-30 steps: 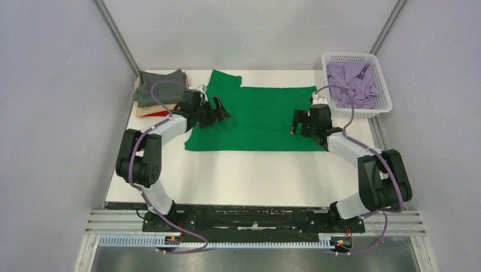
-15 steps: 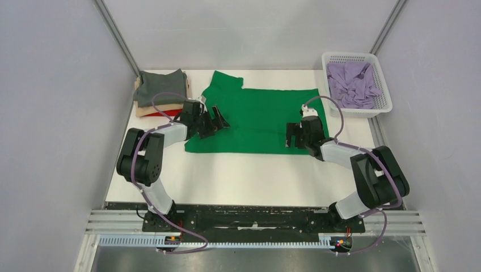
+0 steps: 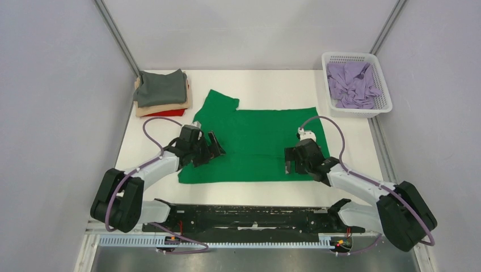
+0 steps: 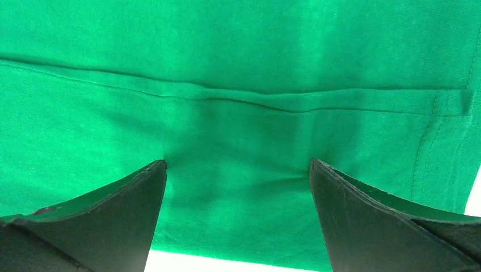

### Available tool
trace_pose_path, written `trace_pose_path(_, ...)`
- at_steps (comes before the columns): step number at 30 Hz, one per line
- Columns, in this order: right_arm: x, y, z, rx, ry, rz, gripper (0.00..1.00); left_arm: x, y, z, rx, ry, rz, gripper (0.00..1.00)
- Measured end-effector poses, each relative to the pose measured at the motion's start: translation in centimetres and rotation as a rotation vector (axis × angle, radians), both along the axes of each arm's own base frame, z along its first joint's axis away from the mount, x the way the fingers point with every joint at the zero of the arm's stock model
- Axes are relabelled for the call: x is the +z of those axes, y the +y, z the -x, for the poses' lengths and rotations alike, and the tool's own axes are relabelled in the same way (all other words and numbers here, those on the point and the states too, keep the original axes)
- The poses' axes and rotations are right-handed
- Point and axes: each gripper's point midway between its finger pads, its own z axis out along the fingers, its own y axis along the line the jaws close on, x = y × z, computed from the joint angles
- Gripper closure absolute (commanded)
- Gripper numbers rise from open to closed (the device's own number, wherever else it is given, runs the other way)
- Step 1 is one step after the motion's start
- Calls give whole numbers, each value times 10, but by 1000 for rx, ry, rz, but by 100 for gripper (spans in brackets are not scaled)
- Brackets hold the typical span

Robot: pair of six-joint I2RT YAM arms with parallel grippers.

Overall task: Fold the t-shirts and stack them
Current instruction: Fold the flattened tshirt in 1/3 of the way

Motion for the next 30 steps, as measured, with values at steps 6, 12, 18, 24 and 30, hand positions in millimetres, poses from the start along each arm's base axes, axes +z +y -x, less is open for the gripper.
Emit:
trace_pose_path(6, -1, 0, 35, 15, 40, 1, 2, -1, 0, 22, 8, 19, -11, 0)
trace_pose_path(12, 0, 1, 56, 34, 76, -4, 2, 0, 6, 45, 12, 50, -43, 0)
trace_pose_path(18, -1, 1, 70, 39, 109, -20, 2, 0, 18, 58, 28, 64, -82, 0)
trace_pose_path(24, 3, -2, 76, 19, 118, -27, 2, 7, 20, 61, 31, 53, -89, 0)
trace_pose_path(30, 51, 0, 44, -45, -15, -20, 2, 61, 15, 24, 65, -91, -77, 0)
